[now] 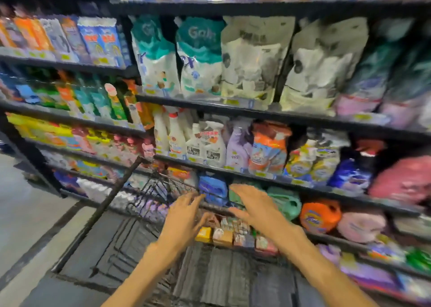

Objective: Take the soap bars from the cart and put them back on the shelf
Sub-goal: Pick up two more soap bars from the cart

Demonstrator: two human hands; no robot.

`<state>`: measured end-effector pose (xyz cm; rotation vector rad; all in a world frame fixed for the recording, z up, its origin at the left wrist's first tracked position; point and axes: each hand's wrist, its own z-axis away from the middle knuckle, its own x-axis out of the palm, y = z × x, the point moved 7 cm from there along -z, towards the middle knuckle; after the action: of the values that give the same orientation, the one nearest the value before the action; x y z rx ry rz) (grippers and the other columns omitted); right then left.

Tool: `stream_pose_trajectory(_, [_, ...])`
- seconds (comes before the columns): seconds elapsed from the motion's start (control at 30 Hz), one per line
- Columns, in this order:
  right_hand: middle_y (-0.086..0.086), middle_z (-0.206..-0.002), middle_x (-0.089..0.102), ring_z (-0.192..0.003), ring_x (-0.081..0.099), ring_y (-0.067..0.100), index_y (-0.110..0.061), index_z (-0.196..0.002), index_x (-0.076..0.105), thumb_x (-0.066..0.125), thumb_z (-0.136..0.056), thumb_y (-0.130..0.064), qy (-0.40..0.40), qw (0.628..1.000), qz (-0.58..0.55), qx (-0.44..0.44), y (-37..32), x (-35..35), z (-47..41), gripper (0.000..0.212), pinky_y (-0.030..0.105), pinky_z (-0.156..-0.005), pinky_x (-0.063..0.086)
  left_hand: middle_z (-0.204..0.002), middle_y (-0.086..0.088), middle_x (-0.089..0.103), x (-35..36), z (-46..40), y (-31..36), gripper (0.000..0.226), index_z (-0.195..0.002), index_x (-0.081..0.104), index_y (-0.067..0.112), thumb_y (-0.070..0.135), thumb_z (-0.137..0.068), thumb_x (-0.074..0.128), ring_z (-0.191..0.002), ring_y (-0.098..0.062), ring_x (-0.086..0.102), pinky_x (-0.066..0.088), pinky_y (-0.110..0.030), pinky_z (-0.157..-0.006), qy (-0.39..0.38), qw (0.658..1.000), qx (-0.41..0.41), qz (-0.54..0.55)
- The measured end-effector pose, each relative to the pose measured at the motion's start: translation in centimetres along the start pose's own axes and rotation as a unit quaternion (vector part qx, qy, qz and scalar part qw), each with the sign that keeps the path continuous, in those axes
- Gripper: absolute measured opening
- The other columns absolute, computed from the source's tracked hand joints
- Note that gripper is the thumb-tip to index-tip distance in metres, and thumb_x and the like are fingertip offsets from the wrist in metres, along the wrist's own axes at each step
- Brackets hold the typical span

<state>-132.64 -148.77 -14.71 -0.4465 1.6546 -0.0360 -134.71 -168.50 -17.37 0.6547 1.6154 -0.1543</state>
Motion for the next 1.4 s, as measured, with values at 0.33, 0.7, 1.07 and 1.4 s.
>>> stream_pose_trajectory(0.33, [-0.001, -0.148, 0.050, -0.138, 0.044, 0.022, -0.024, -0.150, 0.041, 0.044, -0.093, -0.060, -0.036, 0.981, -0.015, 0.191, 13.4, 4.9, 3.5, 0.068, 0.039, -0.113, 0.038, -0.143, -0.002, 0.050, 14.9, -8.9, 4.5, 0.055, -0.146, 0.047, 0.022, 0.047, -0.098, 0.053, -0.127, -0.026, 0.052, 0.047, -0.042, -0.101, -0.158, 0.981, 0.095, 0.066])
stream_pose_trajectory(0.7, [0.009, -0.112, 0.067, -0.098, 0.066, 0.033, -0.013, -0.129, 0.063, 0.048, -0.085, -0.055, -0.091, 0.949, -0.062, 0.295, 21.9, 19.6, 6.0, 0.063, 0.040, -0.081, 0.056, -0.143, -0.003, 0.048, 34.3, -11.4, 0.9, 0.041, -0.143, 0.043, 0.016, 0.029, -0.104, 0.045, -0.123, -0.025, 0.054, 0.047, -0.030, -0.096, -0.318, 0.944, 0.075, 0.056])
stream_pose_trajectory(1.07, [0.003, -0.136, 0.059, -0.123, 0.057, 0.028, -0.023, -0.145, 0.048, 0.061, -0.094, -0.040, -0.156, 0.917, -0.068, 0.360, 26.3, 34.3, 8.9, 0.055, 0.038, -0.097, 0.049, -0.142, -0.012, 0.049, 55.8, -13.1, -4.6, 0.051, -0.142, 0.045, 0.011, 0.032, -0.097, 0.052, -0.134, -0.035, 0.041, 0.036, -0.041, -0.109, -0.367, 0.928, 0.058, -0.039])
stream_pose_trajectory(1.4, [-0.003, -0.134, 0.059, -0.121, 0.056, 0.022, -0.025, -0.144, 0.045, 0.058, -0.096, -0.042, -0.174, 0.902, -0.068, 0.390, 27.5, 36.2, 9.1, 0.053, 0.036, -0.096, 0.048, -0.123, -0.004, 0.061, 58.5, -14.0, -5.6, 0.068, -0.125, 0.046, 0.016, 0.045, -0.075, 0.081, -0.119, -0.028, 0.042, 0.036, -0.039, -0.095, -0.354, 0.928, 0.090, -0.070])
